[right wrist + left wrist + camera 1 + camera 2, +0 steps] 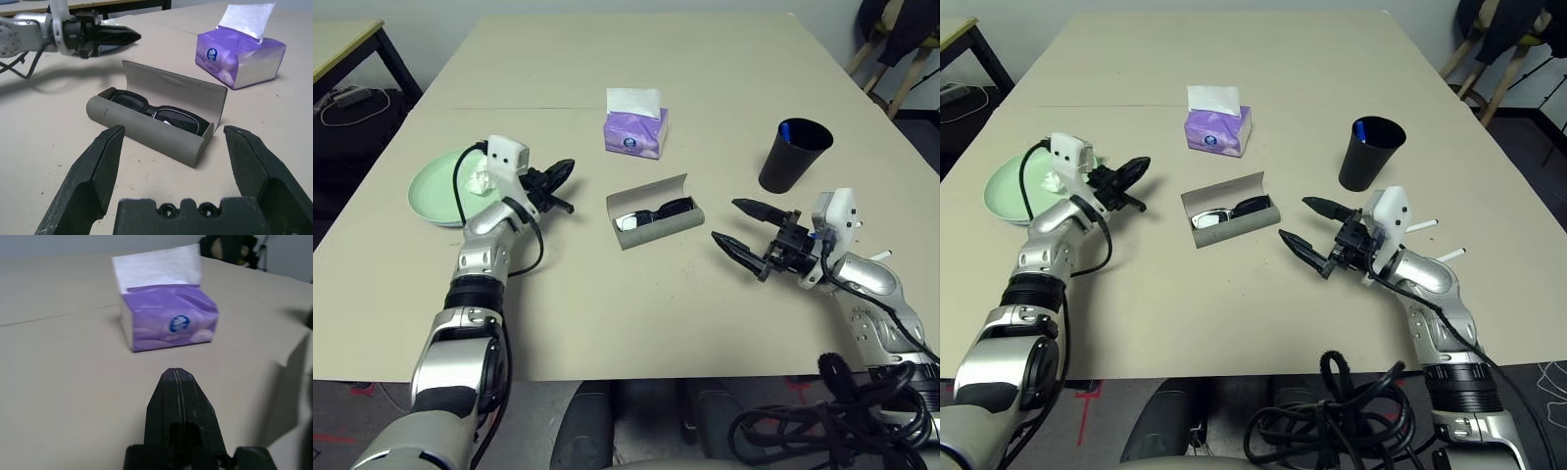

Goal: Organize and tidy the items on the table.

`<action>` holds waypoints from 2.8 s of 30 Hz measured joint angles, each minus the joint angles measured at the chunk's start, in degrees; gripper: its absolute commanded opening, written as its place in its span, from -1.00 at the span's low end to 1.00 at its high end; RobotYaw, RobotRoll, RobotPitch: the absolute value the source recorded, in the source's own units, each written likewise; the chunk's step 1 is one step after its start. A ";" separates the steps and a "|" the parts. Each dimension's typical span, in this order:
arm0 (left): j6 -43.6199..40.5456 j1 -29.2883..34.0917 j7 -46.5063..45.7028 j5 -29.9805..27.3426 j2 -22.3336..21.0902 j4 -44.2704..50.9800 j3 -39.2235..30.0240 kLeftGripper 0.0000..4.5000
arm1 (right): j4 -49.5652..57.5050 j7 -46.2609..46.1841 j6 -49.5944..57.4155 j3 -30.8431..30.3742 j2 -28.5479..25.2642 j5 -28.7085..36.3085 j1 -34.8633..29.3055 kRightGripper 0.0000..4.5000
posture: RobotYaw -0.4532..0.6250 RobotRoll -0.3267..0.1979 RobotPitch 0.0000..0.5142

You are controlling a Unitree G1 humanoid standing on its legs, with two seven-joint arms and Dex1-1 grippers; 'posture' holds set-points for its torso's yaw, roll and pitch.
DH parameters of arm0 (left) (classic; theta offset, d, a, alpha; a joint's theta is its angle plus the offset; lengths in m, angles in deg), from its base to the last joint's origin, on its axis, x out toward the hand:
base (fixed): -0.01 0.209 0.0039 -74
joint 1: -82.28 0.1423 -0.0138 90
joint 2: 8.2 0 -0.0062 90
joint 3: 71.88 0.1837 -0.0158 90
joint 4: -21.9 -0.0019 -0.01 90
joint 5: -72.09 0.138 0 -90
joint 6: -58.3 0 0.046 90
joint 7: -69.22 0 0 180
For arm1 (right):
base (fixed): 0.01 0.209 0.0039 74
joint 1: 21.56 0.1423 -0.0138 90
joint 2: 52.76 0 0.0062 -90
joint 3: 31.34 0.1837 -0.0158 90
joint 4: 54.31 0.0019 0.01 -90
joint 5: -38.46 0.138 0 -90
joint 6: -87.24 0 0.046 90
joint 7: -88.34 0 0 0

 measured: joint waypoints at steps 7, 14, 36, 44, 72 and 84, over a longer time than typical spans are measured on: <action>-1.06 2.39 6.75 0.09 -0.01 3.99 3.02 -0.98 | -2.52 0.10 -3.41 0.00 0.23 -0.40 -0.46 1.00 | -0.07 0.25 -0.51; -1.01 2.64 10.12 1.58 -0.81 4.02 5.10 -0.98 | -2.55 0.14 -4.12 0.01 0.23 -0.39 -0.47 1.00 | -0.09 0.25 -0.52; -3.21 9.86 17.63 2.46 -2.58 15.69 9.91 -0.98 | -4.85 0.16 -6.55 0.16 -0.35 -0.40 -0.37 1.00 | -0.10 0.25 -0.56; 0.97 10.33 15.45 -1.77 -1.54 17.56 4.58 -0.81 | -4.81 0.64 -5.70 0.13 -1.79 -0.50 0.24 1.00 | -0.10 0.25 -0.59; -10.97 19.51 18.54 -7.81 -6.90 37.85 6.32 0.98 | -11.80 30.97 -13.66 -20.08 -35.21 -22.04 21.46 1.00 | -0.09 0.25 -0.51; -10.25 19.39 17.81 -7.81 -6.69 37.84 6.31 0.98 | -25.41 38.05 -32.46 -24.38 -37.63 -31.29 28.19 1.00 | -0.12 0.25 -0.47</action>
